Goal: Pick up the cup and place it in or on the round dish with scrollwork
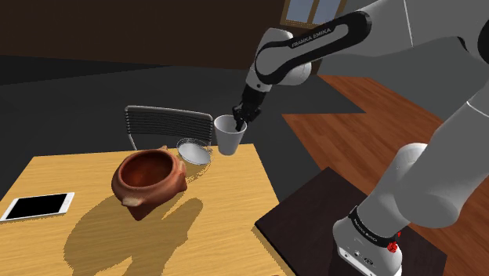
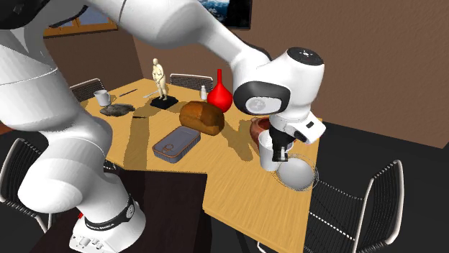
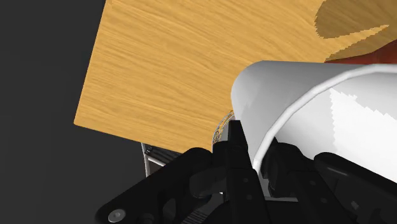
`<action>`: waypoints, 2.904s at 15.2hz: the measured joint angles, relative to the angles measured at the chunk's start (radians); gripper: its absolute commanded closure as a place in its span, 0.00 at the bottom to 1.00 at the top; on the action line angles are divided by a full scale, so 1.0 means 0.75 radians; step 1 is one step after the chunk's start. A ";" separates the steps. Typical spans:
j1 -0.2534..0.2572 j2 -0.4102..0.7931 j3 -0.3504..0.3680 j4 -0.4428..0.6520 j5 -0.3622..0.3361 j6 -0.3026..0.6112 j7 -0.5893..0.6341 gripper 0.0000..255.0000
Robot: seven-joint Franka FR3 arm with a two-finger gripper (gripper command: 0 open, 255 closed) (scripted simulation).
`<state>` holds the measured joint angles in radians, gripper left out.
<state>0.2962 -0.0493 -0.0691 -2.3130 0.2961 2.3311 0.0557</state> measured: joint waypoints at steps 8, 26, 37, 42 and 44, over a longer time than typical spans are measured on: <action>0.027 0.354 0.024 0.511 -0.018 -0.143 0.098 1.00; 0.029 0.663 0.044 0.744 0.006 -0.065 0.091 1.00; 0.024 0.734 0.055 0.717 0.030 0.030 0.060 1.00; 0.024 0.733 0.055 0.717 0.030 0.030 0.059 0.00; 0.024 0.733 0.055 0.717 0.030 0.030 0.059 0.00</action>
<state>0.3145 0.5008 -0.0279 -1.7754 0.3184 2.3539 0.1000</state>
